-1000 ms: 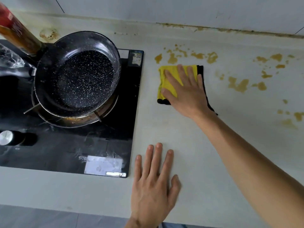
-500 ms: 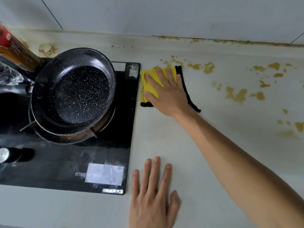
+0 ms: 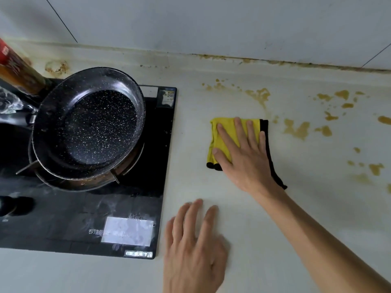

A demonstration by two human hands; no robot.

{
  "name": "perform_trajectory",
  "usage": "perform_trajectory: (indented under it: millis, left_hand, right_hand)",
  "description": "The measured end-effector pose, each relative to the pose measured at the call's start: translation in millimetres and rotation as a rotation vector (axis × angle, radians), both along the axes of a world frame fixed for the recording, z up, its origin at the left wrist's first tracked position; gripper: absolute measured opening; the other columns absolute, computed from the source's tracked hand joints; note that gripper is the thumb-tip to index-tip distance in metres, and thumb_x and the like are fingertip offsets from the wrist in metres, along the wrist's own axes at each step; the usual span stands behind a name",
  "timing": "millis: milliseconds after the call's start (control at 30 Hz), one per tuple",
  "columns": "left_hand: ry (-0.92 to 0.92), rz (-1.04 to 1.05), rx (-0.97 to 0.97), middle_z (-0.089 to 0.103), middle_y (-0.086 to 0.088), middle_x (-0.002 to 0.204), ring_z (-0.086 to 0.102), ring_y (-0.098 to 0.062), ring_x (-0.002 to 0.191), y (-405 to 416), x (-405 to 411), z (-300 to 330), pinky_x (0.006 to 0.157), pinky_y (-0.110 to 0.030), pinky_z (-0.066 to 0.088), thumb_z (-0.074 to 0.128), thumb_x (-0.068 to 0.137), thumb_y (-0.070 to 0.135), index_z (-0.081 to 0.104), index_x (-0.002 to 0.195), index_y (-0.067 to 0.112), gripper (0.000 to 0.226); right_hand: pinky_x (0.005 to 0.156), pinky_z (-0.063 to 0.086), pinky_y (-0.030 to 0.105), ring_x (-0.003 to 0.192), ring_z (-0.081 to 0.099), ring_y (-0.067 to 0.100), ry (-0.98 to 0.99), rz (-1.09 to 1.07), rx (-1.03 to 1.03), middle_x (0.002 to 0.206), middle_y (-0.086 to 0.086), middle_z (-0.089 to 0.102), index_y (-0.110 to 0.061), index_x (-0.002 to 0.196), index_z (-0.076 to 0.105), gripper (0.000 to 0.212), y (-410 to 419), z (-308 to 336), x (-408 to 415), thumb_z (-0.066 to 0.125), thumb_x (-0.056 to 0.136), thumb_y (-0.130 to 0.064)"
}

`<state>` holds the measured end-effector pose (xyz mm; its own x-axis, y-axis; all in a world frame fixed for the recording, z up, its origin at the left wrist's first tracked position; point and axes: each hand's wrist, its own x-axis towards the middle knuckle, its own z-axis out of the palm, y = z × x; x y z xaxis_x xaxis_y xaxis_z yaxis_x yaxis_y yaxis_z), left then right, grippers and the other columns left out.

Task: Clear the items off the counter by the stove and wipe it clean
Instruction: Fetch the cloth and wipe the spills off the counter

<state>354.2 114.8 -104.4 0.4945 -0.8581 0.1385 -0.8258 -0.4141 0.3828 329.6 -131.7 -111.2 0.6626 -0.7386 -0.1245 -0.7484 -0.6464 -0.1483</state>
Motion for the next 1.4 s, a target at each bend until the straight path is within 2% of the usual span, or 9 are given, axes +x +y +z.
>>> perform_trajectory:
  millis: [133, 233, 500, 733, 900, 1000, 1100, 1267, 1400]
  left_hand:
    - [-0.037, -0.023, 0.027, 0.05, -0.011, 0.154, 0.046, -0.035, 0.144, -60, 45, 16, 0.113, -0.049, 0.038, 0.066, 0.086, 0.035, 0.062, 0.14, 0.018, 0.057]
    - [-0.013, 0.055, 0.131, 0.047, -0.014, 0.159, 0.041, -0.036, 0.149, -94, 64, 17, 0.118, -0.055, 0.036, 0.064, 0.088, 0.034, 0.057, 0.143, 0.018, 0.058]
    - [-0.041, 0.042, 0.091, 0.042, -0.007, 0.164, 0.032, -0.033, 0.155, -102, 63, -9, 0.12, -0.061, 0.028, 0.058, 0.089, 0.037, 0.054, 0.147, 0.024, 0.06]
    - [-0.047, 0.048, 0.105, 0.04, -0.008, 0.166, 0.03, -0.034, 0.157, -103, 62, -12, 0.122, -0.06, 0.024, 0.057, 0.089, 0.038, 0.052, 0.149, 0.025, 0.061]
    - [-0.04, 0.051, 0.12, 0.034, -0.007, 0.169, 0.023, -0.033, 0.16, -104, 60, -16, 0.124, -0.061, 0.018, 0.053, 0.091, 0.038, 0.047, 0.151, 0.026, 0.062]
    - [-0.046, 0.048, 0.111, 0.032, -0.005, 0.17, 0.022, -0.031, 0.161, -103, 60, -19, 0.124, -0.06, 0.018, 0.053, 0.092, 0.039, 0.045, 0.153, 0.027, 0.063]
    - [-0.057, 0.044, 0.087, 0.032, -0.004, 0.17, 0.024, -0.031, 0.16, -101, 62, -22, 0.124, -0.059, 0.019, 0.055, 0.09, 0.04, 0.046, 0.153, 0.028, 0.064]
    - [-0.066, 0.032, 0.083, 0.035, -0.006, 0.169, 0.027, -0.033, 0.159, -101, 63, -19, 0.123, -0.06, 0.021, 0.055, 0.091, 0.041, 0.048, 0.153, 0.026, 0.064]
    - [-0.077, 0.026, 0.134, 0.033, -0.007, 0.17, 0.023, -0.034, 0.16, -100, 62, -15, 0.123, -0.061, 0.021, 0.053, 0.095, 0.05, 0.046, 0.154, 0.026, 0.064]
  right_hand:
    - [0.128, 0.0, 0.056, 0.161, -0.006, 0.029, -0.015, 0.037, 0.0, 0.175, -0.001, -0.004, -0.047, 0.163, 0.008, 0.07, -10, -2, 24, 0.02, 0.098, -0.07]
    - [0.128, -0.002, 0.055, 0.161, -0.007, 0.028, -0.041, 0.07, 0.004, 0.175, -0.002, -0.003, -0.049, 0.163, 0.007, 0.068, -23, -1, 48, 0.017, 0.099, -0.07]
    - [0.128, -0.01, 0.05, 0.16, -0.015, 0.02, -0.041, 0.114, 0.087, 0.174, -0.01, -0.009, -0.054, 0.161, 0.004, 0.064, -93, 5, 108, 0.017, 0.1, -0.072]
    - [0.128, -0.007, 0.053, 0.16, -0.012, 0.026, 0.019, -0.146, 0.102, 0.174, -0.004, -0.012, -0.049, 0.163, 0.002, 0.067, -112, 10, 51, 0.018, 0.102, -0.07]
    - [0.128, -0.006, 0.055, 0.161, -0.011, 0.028, -0.023, 0.034, 0.045, 0.175, -0.002, -0.008, -0.051, 0.162, 0.006, 0.065, -56, 7, 55, 0.025, 0.102, -0.066]
    - [0.129, -0.005, 0.053, 0.161, -0.011, 0.023, -0.046, 0.076, 0.077, 0.175, -0.007, -0.006, -0.052, 0.161, 0.008, 0.064, -75, 9, 88, 0.025, 0.102, -0.068]
    - [0.129, -0.006, 0.051, 0.161, -0.011, 0.021, -0.027, 0.022, 0.092, 0.174, -0.009, -0.008, -0.053, 0.161, 0.006, 0.065, -112, 10, 95, 0.022, 0.1, -0.071]
    - [0.129, -0.004, 0.052, 0.161, -0.009, 0.025, 0.027, -0.209, 0.092, 0.175, -0.004, -0.008, -0.049, 0.163, 0.002, 0.066, -144, 12, 28, 0.018, 0.102, -0.069]
    - [0.129, -0.001, 0.053, 0.161, -0.006, 0.027, 0.058, -0.189, 0.023, 0.175, -0.001, -0.007, -0.046, 0.164, 0.0, 0.068, -90, 13, -25, 0.014, 0.101, -0.068]
